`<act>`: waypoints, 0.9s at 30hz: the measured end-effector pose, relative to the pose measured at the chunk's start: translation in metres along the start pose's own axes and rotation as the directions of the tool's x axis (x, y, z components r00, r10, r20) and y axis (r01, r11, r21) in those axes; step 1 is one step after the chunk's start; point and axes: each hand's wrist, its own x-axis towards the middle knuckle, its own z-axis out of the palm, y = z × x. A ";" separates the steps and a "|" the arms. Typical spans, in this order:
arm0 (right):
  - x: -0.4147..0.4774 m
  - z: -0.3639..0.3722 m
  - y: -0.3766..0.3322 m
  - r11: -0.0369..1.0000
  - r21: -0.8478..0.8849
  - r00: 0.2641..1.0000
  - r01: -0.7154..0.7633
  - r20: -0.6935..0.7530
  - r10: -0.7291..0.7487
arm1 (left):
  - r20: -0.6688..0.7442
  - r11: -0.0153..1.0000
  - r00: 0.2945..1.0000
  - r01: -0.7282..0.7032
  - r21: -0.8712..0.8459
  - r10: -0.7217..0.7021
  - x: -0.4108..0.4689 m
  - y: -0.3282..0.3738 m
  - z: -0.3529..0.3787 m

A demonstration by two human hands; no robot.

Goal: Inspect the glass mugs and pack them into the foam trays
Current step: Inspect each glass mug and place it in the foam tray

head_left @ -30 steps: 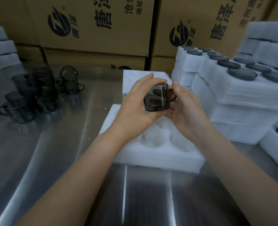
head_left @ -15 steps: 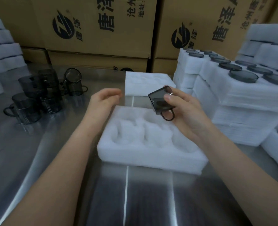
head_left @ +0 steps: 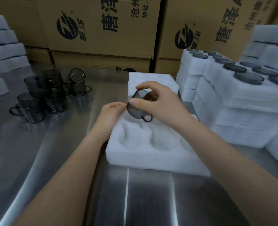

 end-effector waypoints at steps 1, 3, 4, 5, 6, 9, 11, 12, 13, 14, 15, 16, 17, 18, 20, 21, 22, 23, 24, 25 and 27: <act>0.001 0.006 0.000 0.997 -0.070 1.000 0.020 0.005 -0.020 | 0.002 1.000 1.000 -0.017 0.001 0.017 0.000 0.000 0.000; 0.003 0.016 0.005 0.983 -0.176 0.999 0.048 0.028 -0.043 | -0.009 0.999 0.999 -0.035 0.004 0.035 0.000 0.000 0.000; 0.003 0.019 0.007 0.976 -0.209 0.998 0.055 0.036 -0.049 | -0.014 0.999 0.999 -0.036 0.002 0.036 0.000 0.001 0.000; 0.003 0.021 0.010 0.971 -0.231 0.997 0.062 0.047 -0.053 | -0.016 0.999 0.999 -0.033 -0.009 0.033 0.000 0.002 0.001; 0.003 0.023 0.011 0.966 -0.248 0.996 0.069 0.066 -0.054 | -0.016 0.999 1.000 -0.024 -0.032 0.023 0.000 0.002 0.002; 0.001 0.031 0.014 0.926 -0.366 0.990 0.090 0.136 -0.042 | -0.018 0.996 1.000 0.007 -0.091 -0.008 -0.001 0.003 0.003; -0.001 0.036 0.014 0.861 -0.495 0.987 0.117 0.154 -0.045 | -0.022 0.997 1.000 0.008 -0.071 -0.009 -0.001 0.003 0.003; -0.002 0.037 0.014 0.840 -0.530 0.986 0.119 0.164 -0.036 | -0.023 0.998 1.000 0.008 -0.066 -0.010 -0.001 0.004 0.004; -0.002 0.036 0.013 0.829 -0.547 0.984 0.116 0.176 -0.022 | -0.023 0.998 1.000 0.008 -0.065 -0.009 -0.001 0.004 0.004; -0.002 0.035 0.013 0.827 -0.551 0.982 0.112 0.191 -0.006 | -0.024 0.998 1.000 0.005 -0.062 -0.006 -0.001 0.004 0.004; -0.002 0.033 0.013 0.829 -0.548 0.978 0.112 0.207 0.005 | -0.024 0.998 1.000 -0.002 -0.056 0.001 0.000 0.004 0.004; -0.001 0.032 0.013 0.831 -0.544 0.974 0.116 0.226 0.012 | -0.023 0.999 1.000 -0.010 -0.049 0.009 0.000 0.004 0.004; -0.001 0.032 0.012 0.831 -0.543 0.970 0.121 0.244 0.018 | -0.023 0.999 1.000 -0.019 -0.044 0.018 0.000 0.004 0.004; -0.001 0.032 0.012 0.824 -0.553 0.963 0.126 0.266 0.031 | -0.024 0.999 0.999 -0.028 -0.040 0.027 0.000 0.004 0.004; -0.002 0.034 0.014 0.786 -0.603 0.943 0.137 0.322 0.083 | -0.028 0.999 0.998 -0.052 -0.009 0.052 0.001 0.003 0.004; -0.002 0.035 0.015 0.764 -0.630 0.930 0.142 0.349 0.115 | -0.032 0.998 0.997 -0.064 0.012 0.064 0.001 0.004 0.005; -0.002 0.034 0.016 0.749 -0.647 0.916 0.145 0.374 0.146 | -0.039 0.997 0.997 -0.070 0.025 0.071 0.002 0.004 0.005; -0.001 0.034 0.016 0.739 -0.658 0.901 0.145 0.397 0.176 | -0.047 0.997 0.996 -0.069 0.026 0.070 0.002 0.003 0.005; 0.000 0.034 0.016 0.730 -0.667 0.885 0.145 0.418 0.206 | -0.054 0.998 0.997 -0.061 0.018 0.062 0.003 0.003 0.006; 0.001 0.034 0.016 0.720 -0.679 0.872 0.145 0.431 0.231 | -0.059 0.999 0.997 -0.050 0.010 0.051 0.003 0.003 0.006; 0.003 0.035 0.016 0.703 -0.696 0.863 0.144 0.436 0.255 | -0.062 0.999 0.997 -0.040 0.001 0.040 0.005 0.002 0.006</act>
